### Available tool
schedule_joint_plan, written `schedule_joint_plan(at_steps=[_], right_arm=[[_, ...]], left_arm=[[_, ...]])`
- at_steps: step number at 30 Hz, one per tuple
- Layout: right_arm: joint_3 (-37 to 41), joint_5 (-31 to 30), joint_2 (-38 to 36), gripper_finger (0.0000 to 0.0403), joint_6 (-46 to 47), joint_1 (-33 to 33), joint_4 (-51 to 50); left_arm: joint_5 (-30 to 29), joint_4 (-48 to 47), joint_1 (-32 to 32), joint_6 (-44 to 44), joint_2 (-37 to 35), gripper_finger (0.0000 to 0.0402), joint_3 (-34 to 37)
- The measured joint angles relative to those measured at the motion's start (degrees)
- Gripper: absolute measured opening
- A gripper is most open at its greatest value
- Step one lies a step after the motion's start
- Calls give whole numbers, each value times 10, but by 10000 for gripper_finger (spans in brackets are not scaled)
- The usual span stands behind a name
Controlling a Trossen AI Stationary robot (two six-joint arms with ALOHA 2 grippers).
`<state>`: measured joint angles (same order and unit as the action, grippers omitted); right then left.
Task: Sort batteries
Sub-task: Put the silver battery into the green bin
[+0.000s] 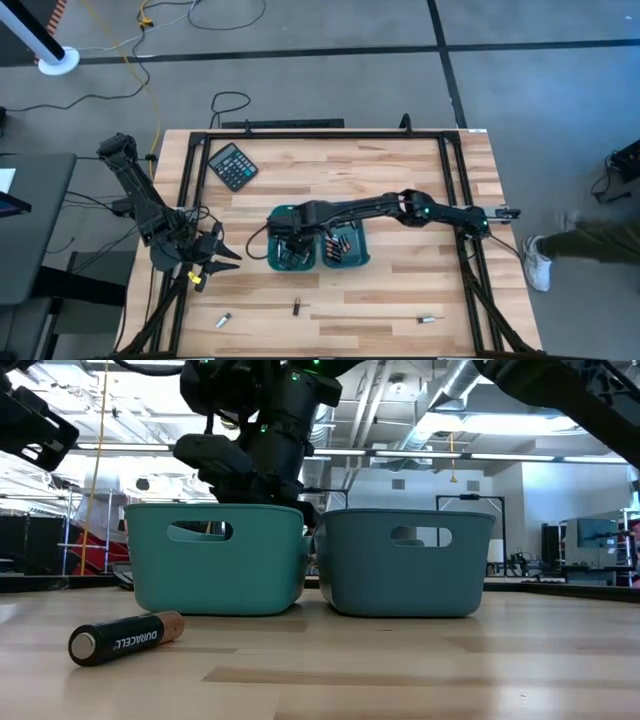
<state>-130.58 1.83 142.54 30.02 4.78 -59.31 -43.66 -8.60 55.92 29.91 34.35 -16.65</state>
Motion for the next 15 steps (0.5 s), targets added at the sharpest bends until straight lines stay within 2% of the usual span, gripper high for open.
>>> schedule_joint_plan(at_steps=[10, 15], right_arm=[[0, 0, -13, 124, 1, 0, -2], [0, -20, -52, 119, 0, 0, -10]], left_arm=[[0, -4, 0, -3, 0, 96, -5], [-12, -67, -1, -16, 8, 96, -57]])
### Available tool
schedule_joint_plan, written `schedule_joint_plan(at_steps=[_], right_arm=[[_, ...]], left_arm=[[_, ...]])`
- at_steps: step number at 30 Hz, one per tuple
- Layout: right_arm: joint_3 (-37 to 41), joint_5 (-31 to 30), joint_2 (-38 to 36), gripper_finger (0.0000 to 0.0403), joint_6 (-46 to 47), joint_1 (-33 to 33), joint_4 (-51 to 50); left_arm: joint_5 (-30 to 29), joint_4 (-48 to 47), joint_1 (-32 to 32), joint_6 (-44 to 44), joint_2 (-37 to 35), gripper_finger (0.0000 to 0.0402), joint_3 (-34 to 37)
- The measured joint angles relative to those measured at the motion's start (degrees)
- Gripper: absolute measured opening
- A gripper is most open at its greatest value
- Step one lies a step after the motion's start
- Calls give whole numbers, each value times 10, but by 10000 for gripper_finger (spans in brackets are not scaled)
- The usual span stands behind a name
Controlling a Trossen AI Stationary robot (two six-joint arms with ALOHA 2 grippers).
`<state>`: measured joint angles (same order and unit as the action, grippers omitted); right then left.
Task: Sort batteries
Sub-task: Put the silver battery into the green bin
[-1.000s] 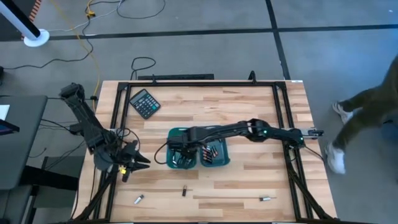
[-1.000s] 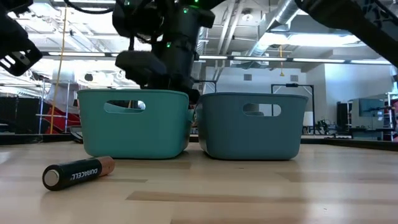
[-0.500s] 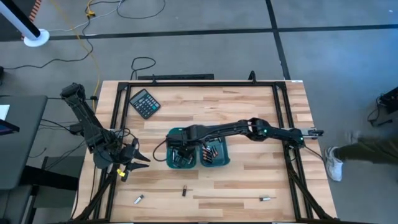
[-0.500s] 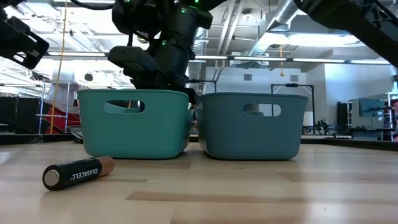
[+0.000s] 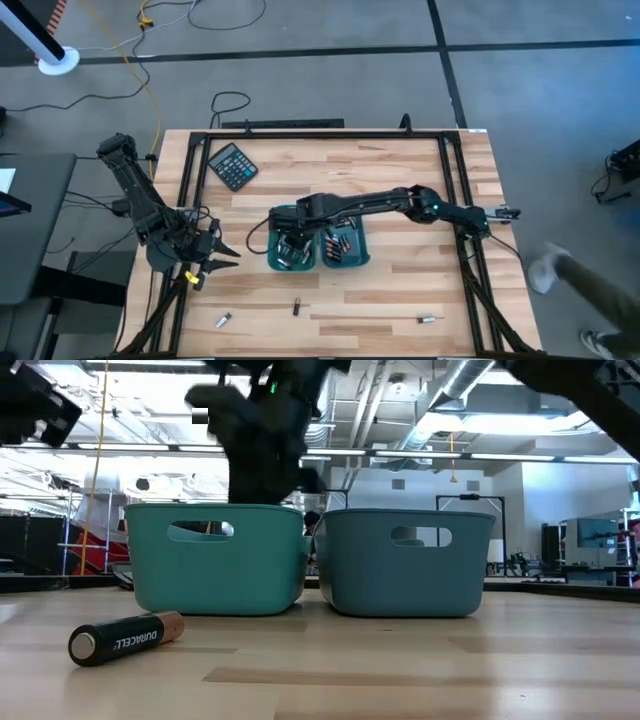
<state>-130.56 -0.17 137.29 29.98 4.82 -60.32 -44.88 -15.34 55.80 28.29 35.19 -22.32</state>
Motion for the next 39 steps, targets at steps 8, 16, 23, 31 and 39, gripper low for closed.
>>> schedule_joint_plan(at_steps=[8, 16, 23, 31, 39], right_arm=[[43, -176, -103, 118, -5, 57, -73], [300, -241, -277, 118, 121, 123, -41], [588, -246, -468, 118, 315, 232, 95], [751, -262, -570, 118, 556, 382, 133], [768, -277, -540, 118, 651, 477, 138]], left_arm=[[-4, -125, -17, 0, 88, 96, -126], [8, -208, -19, 67, 229, 96, -245], [16, -257, -19, 201, 338, 96, -338], [164, -322, -54, 428, 457, 96, -421], [385, -358, -86, 630, 563, 96, -425]])
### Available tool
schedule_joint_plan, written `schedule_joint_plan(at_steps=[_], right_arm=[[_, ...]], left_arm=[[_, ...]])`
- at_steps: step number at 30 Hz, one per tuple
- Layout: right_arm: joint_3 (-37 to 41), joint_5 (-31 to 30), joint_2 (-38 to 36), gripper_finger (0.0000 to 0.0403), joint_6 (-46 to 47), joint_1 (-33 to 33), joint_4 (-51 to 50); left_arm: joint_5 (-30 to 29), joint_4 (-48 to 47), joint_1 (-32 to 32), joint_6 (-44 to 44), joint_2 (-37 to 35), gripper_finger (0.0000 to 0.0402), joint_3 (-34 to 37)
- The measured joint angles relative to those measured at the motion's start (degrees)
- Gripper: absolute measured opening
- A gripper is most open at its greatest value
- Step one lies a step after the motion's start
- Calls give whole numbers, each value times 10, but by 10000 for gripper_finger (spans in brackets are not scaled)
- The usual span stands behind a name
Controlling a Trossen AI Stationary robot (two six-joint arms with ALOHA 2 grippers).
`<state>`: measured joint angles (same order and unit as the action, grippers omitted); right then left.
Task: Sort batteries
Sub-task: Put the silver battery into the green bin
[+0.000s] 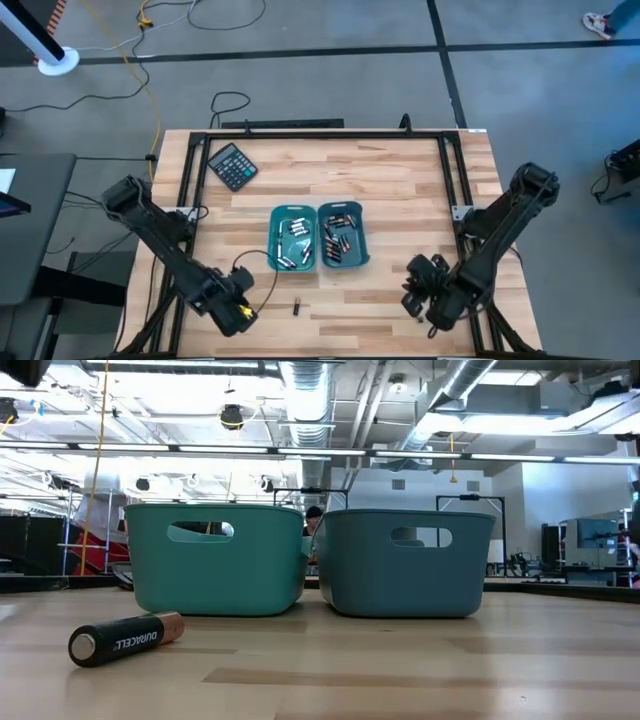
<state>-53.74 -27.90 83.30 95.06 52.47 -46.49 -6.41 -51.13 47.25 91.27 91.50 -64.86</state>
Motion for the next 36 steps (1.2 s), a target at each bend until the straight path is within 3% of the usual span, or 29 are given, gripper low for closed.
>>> schedule_joint_plan(at_steps=[5, 11, 15, 25, 36], right_arm=[[0, 0, 15, 118, 1, 21, 17], [0, -1, 15, 118, 0, 31, 25], [0, -1, 15, 118, 0, 39, 30], [0, -1, 15, 118, 0, 46, 48], [0, -1, 15, 118, -1, 46, 65]], left_arm=[[25, 5, 0, 37, 34, 96, 0], [105, 8, 8, 61, 57, 96, 1], [118, 10, 22, 63, 61, 96, 2], [119, 21, 60, 54, 61, 102, 2], [81, 50, 79, 75, 61, 164, 36]])
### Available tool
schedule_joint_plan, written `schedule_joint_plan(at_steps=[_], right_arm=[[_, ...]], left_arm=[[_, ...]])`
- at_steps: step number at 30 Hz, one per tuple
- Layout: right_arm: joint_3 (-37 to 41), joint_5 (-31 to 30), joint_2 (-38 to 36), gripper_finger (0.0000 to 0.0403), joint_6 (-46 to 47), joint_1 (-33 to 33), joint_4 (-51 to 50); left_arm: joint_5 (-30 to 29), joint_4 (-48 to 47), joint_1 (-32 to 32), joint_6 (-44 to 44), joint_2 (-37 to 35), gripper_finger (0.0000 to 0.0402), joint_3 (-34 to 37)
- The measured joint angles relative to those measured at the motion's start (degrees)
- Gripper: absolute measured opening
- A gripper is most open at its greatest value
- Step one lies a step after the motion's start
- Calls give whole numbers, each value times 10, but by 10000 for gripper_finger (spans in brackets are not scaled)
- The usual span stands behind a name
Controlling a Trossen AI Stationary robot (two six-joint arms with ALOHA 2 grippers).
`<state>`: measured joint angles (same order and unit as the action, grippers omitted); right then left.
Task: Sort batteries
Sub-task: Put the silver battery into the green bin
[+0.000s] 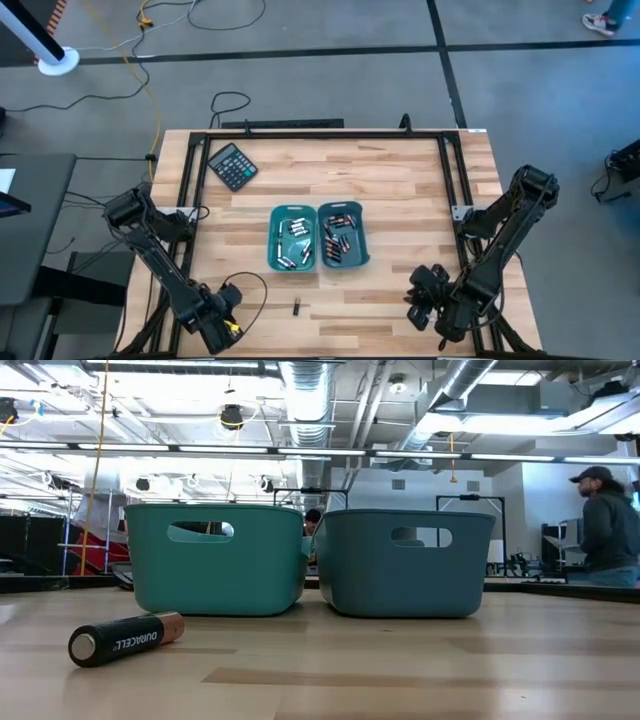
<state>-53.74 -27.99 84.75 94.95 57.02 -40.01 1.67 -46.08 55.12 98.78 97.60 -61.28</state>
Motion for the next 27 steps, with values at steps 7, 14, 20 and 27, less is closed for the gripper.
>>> schedule_joint_plan(at_steps=[7, 14, 20, 27], right_arm=[[0, 0, 0, 118, -1, 0, 2], [0, 0, 0, 118, -3, 0, 2], [0, -5, 0, 118, -10, 0, 2], [0, -6, 0, 118, -20, 0, 2]], left_arm=[[0, 124, 2, -5, 0, 173, 58], [17, 144, 9, 42, -3, 169, 91], [20, 132, 11, 13, -2, 111, 97], [-6, 116, 10, 66, -2, 35, 97]])
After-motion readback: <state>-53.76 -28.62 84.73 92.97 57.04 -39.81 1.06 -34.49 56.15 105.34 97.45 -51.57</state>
